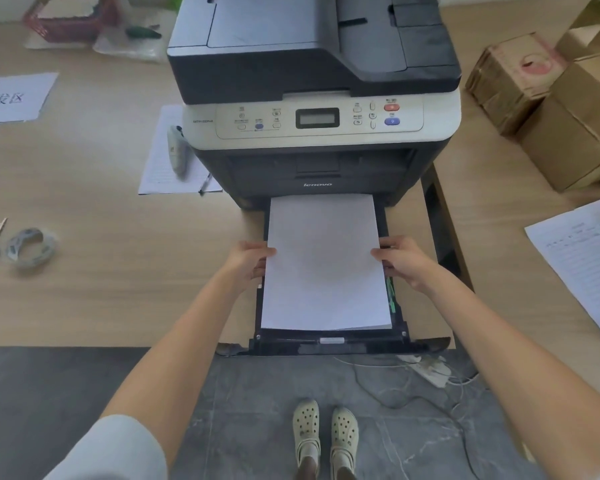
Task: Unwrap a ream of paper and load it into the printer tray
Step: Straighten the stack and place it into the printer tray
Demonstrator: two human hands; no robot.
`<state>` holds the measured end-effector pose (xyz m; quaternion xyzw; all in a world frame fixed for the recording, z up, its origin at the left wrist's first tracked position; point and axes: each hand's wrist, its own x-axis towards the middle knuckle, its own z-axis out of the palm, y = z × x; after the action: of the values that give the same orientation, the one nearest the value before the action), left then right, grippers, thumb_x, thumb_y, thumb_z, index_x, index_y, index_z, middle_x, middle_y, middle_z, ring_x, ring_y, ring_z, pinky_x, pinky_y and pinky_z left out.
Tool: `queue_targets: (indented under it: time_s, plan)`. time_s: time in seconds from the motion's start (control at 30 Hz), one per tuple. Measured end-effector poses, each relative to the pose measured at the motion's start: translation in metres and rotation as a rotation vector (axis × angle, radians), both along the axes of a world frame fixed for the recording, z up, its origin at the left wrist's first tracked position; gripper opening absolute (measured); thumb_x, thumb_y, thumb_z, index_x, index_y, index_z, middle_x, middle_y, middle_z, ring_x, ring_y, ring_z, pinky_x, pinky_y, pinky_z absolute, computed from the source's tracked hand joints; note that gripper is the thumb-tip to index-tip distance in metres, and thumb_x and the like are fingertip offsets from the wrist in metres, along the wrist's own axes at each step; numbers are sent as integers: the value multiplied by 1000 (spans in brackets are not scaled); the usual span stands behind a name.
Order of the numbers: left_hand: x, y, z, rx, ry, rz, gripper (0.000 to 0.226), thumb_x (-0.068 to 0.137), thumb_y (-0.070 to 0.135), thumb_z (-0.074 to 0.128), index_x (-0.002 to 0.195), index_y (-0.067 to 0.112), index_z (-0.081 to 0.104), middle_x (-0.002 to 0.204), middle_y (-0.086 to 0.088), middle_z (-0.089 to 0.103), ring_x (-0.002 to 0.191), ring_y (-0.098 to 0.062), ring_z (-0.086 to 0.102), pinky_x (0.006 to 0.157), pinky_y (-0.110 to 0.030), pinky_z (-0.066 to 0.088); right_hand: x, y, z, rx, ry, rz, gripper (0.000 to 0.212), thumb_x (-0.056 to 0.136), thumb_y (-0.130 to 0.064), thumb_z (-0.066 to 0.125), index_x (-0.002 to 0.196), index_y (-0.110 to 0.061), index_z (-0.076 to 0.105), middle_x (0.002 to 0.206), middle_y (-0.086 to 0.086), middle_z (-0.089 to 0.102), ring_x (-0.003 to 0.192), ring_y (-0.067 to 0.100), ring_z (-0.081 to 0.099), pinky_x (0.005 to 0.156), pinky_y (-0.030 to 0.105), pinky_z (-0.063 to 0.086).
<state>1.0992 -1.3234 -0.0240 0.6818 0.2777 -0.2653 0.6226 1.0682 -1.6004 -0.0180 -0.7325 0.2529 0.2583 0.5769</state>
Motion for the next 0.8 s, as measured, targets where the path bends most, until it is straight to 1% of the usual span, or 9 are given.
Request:
queue_targets:
  time_s: [0.13,0.23,0.37,0.43,0.47,0.53,0.63,0.73,0.8]
  plan:
    - [11,-10,-7,127,-46,27,36,81,-1,62,117,-5,55,97,-15,63,80,-25,63,74,-34,53,11,7,-5,-37,-16,-7,30,94,-4,47,123,-1,52,116,13,61,91,20,58,62,21,48]
    - [13,-15,-15,185,-63,21,38,79,-4,64,116,-7,56,108,-19,63,91,-30,61,80,-35,51,16,10,-13,-108,0,-3,29,93,-2,48,121,2,53,122,20,61,97,25,59,77,31,50]
    - [18,-16,-24,314,-103,-10,33,74,-2,68,107,-3,65,111,-19,67,98,-32,64,91,-37,52,22,12,-24,-201,5,-2,28,87,3,50,110,18,54,119,34,59,110,45,58,95,49,50]
    - [18,-18,-23,382,-134,-74,20,72,-5,66,90,2,68,93,-18,67,85,-30,63,83,-32,51,26,11,-31,-251,3,-1,28,82,4,51,102,22,54,105,37,63,98,49,61,87,53,52]
    - [18,-20,-22,404,-159,-105,14,71,-7,64,79,4,65,82,-16,62,74,-27,55,74,-28,46,26,12,-34,-288,-5,11,22,79,5,50,91,22,56,88,34,63,82,47,62,75,44,56]
    - [17,-21,-23,425,-203,-143,20,69,-9,62,71,9,53,74,-11,48,71,-20,39,68,-27,32,27,16,-36,-375,-34,44,11,75,6,48,65,5,52,66,17,44,62,29,43,54,25,33]
    - [17,-21,-26,451,-235,-169,29,69,-10,61,74,13,43,77,-8,40,76,-17,36,71,-28,27,28,21,-35,-494,-91,103,28,74,8,47,58,-12,37,60,8,33,54,19,31,51,21,17]
    - [18,-22,-28,460,-242,-187,30,70,-10,63,74,12,43,77,-8,40,75,-17,35,69,-28,28,28,20,-34,-639,-137,153,34,74,6,53,53,-11,32,54,3,31,48,16,31,49,20,22]
    - [18,-24,-29,471,-248,-206,29,71,-10,65,68,12,44,75,-9,40,73,-18,35,64,-27,28,27,16,-32,-719,-143,199,25,76,-3,59,56,-7,44,56,4,43,52,19,46,49,22,36]
